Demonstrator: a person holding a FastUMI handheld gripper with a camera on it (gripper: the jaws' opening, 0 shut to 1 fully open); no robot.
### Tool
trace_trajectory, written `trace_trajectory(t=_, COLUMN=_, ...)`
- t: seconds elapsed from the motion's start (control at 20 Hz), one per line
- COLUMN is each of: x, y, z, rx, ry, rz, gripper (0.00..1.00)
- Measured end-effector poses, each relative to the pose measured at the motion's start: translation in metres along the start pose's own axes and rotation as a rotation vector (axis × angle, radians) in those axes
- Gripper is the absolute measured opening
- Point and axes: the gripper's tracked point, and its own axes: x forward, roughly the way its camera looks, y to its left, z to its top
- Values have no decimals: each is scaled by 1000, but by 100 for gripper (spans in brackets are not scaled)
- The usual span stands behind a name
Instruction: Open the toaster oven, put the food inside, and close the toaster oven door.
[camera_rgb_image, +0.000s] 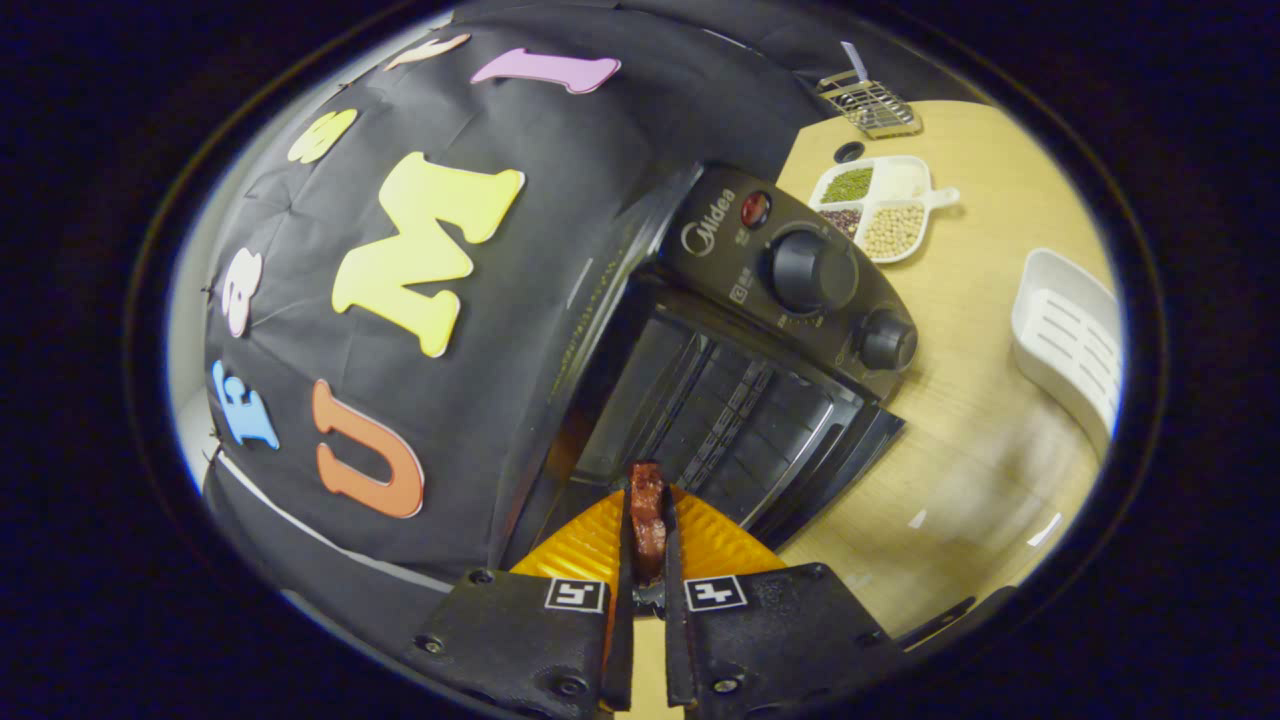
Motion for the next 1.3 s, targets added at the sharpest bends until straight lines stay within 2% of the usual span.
trace_trajectory(t=0.35, x=41, y=-18, z=-22, rx=-16, ry=-42, rz=-78, gripper=16)
trace_trajectory(t=0.45, x=40, y=-26, z=-20, rx=-129, ry=-31, rz=-119, gripper=20)
trace_trajectory(t=0.5, x=40, y=-26, z=-22, rx=-183, ry=-26, rz=-133, gripper=25)
trace_trajectory(t=0.7, x=40, y=-25, z=-17, rx=-431, ry=-6, rz=-162, gripper=32)
trace_trajectory(t=0.95, x=36, y=-39, z=-8, rx=-710, ry=-1, rz=-237, gripper=51)
trace_trajectory(t=1.05, x=33, y=-34, z=-3, rx=-808, ry=-10, rz=-236, gripper=65)
trace_trajectory(t=1.2, x=26, y=-27, z=-9, rx=-908, ry=3, rz=-225, gripper=92)
trace_trajectory(t=1.3, x=21, y=-22, z=-11, rx=-945, ry=12, rz=-213, gripper=96)
